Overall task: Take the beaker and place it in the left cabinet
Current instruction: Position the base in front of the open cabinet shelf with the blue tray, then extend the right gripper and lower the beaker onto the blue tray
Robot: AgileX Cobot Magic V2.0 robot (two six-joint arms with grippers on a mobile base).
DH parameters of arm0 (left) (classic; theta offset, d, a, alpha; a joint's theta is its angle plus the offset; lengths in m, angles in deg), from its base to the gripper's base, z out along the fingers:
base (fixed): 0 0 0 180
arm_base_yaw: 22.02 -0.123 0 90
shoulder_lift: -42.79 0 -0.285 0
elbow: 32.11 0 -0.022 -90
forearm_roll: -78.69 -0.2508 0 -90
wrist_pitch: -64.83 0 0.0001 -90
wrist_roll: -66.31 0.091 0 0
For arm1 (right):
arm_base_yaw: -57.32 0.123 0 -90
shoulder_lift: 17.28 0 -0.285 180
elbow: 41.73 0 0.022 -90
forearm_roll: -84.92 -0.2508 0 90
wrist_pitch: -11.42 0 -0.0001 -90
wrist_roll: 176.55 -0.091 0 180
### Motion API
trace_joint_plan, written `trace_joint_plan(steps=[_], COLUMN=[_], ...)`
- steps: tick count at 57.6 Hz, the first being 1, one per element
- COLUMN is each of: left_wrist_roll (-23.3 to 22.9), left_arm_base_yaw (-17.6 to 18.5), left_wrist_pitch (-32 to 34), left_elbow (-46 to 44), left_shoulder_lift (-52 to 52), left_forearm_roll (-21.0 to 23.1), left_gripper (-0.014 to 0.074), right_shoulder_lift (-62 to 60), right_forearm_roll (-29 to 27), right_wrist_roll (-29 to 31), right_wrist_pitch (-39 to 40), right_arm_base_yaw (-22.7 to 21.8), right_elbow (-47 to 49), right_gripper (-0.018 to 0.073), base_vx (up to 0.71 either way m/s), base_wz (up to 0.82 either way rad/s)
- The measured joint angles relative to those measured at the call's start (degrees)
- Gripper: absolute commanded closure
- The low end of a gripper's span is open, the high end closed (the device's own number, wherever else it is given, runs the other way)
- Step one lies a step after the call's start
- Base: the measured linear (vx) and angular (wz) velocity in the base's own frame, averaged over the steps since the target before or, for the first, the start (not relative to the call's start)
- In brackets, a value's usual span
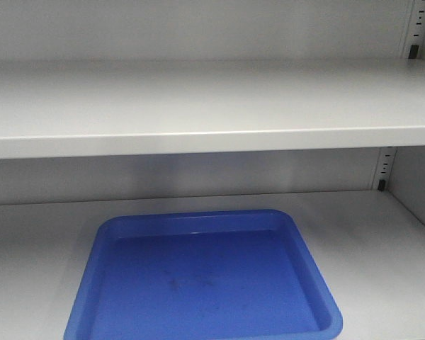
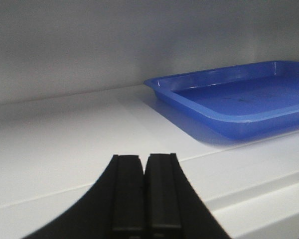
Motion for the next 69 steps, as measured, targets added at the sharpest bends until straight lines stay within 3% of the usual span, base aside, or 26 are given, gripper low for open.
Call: trace_joint_plan(steps=[39, 46, 56, 59, 69], left_wrist_roll=[0.00, 0.00, 0.00, 0.00, 0.00], left_arm_base_yaw=[0.00, 0.00, 0.00, 0.00, 0.00], left_wrist_pitch=[0.00, 0.00, 0.00, 0.00, 0.00], left_elbow=[0.00, 0.00, 0.00, 0.00, 0.00], left_shoulder_lift=[0.00, 0.00, 0.00, 0.00, 0.00], left_forearm_roll=[0.00, 0.00, 0.00, 0.00, 0.00], left_gripper=[0.0595, 0.0595, 0.0595, 0.0595, 0.0595], right_shoulder_lift=[0.90, 6.35, 21.77, 27.51, 43.67], right_forearm_roll=[0.82, 5.38, 11.26, 11.28, 6.86], right_wrist_roll=[0.00, 0.00, 0.00, 0.00, 1.08], right_wrist_pitch=[1.12, 8.85, 29.58, 35.39, 43.76], right_arm_base_yaw=[0.00, 0.00, 0.00, 0.00, 0.00], right_elbow=[0.00, 0.00, 0.75, 2.37, 10.44], right_gripper=[0.0564, 0.0564, 0.0564, 0.0564, 0.0564], base_vx=[0.01, 0.00, 0.00, 0.00, 0.00], base_wz=[-0.01, 0.00, 0.00, 0.00, 0.00])
